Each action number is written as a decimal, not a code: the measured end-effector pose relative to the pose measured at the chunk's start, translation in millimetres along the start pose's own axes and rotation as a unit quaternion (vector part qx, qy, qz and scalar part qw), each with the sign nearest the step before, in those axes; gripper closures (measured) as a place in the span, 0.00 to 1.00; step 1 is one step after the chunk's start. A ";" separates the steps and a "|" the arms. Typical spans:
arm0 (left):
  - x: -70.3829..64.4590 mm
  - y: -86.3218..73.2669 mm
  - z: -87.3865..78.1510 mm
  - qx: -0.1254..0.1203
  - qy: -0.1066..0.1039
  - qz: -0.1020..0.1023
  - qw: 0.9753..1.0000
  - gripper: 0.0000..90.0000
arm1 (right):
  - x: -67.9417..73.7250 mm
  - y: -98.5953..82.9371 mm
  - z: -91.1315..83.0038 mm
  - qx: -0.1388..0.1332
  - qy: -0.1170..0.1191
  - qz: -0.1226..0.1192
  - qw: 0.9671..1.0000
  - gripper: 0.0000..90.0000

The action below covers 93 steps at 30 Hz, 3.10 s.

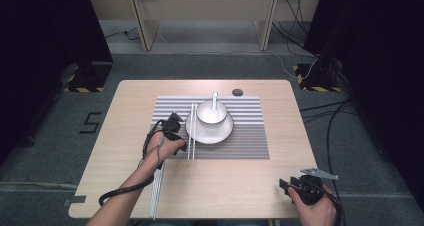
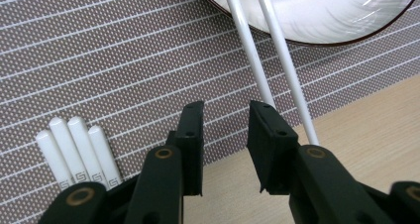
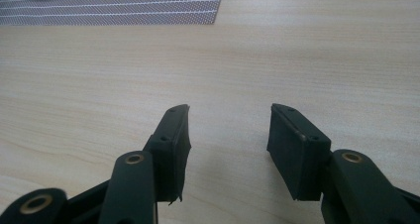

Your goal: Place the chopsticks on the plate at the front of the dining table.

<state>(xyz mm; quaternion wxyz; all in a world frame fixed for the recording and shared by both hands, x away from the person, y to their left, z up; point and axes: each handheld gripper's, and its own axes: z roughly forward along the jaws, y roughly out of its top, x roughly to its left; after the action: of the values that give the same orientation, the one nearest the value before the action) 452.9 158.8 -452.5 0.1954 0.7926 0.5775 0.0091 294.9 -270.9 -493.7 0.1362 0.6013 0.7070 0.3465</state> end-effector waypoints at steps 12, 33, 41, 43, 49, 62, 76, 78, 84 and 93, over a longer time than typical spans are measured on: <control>14.7 -19.8 -29.3 -0.056 0.002 0.001 0.998 0.62 | 0.5 0.2 0.0 -0.001 -0.001 -0.001 1.000 0.57; 49.4 -79.4 -51.8 -0.143 0.007 -0.014 0.990 0.57 | 1.7 0.1 -0.5 -0.002 -0.001 -0.004 1.000 0.56; 60.0 -98.7 -58.5 -0.170 0.016 -0.009 0.985 0.55 | 2.6 -0.1 -0.7 -0.002 -0.003 -0.006 1.000 0.56; 62.5 -103.9 -58.9 -0.173 0.017 -0.007 0.985 0.54 | 2.6 0.0 -0.7 -0.003 -0.003 -0.006 1.000 0.56; 71.6 -119.0 -58.9 -0.181 0.024 -0.012 0.983 0.54 | 3.1 0.0 -0.8 -0.002 -0.004 -0.007 1.000 0.56; 100.5 -153.2 -57.7 -0.214 0.039 -0.035 0.975 0.49 | 3.1 -0.1 -0.7 -0.004 -0.005 -0.004 1.000 0.56; 130.9 -194.3 -52.0 -0.234 0.052 -0.069 0.968 0.44 | 3.4 -0.6 -0.1 -0.006 -0.004 -0.004 1.000 0.56; 132.5 -196.3 -52.4 -0.239 0.057 -0.069 0.967 0.44 | 3.6 -0.5 0.0 -0.006 -0.004 -0.004 1.000 0.56; 134.0 -202.5 -50.8 -0.249 0.066 -0.071 0.964 0.44 | 2.6 0.2 -0.1 -0.007 -0.004 -0.005 1.000 0.56; 135.6 -204.8 -50.5 -0.258 0.066 -0.068 0.962 0.43 | 1.3 1.8 2.1 -0.006 -0.008 -0.004 1.000 0.56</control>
<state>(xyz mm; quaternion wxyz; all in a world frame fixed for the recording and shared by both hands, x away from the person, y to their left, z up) 299.1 351.0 -500.1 0.3547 0.6721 0.6196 0.1964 297.2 -268.9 -493.8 0.1471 0.6004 0.7060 0.3456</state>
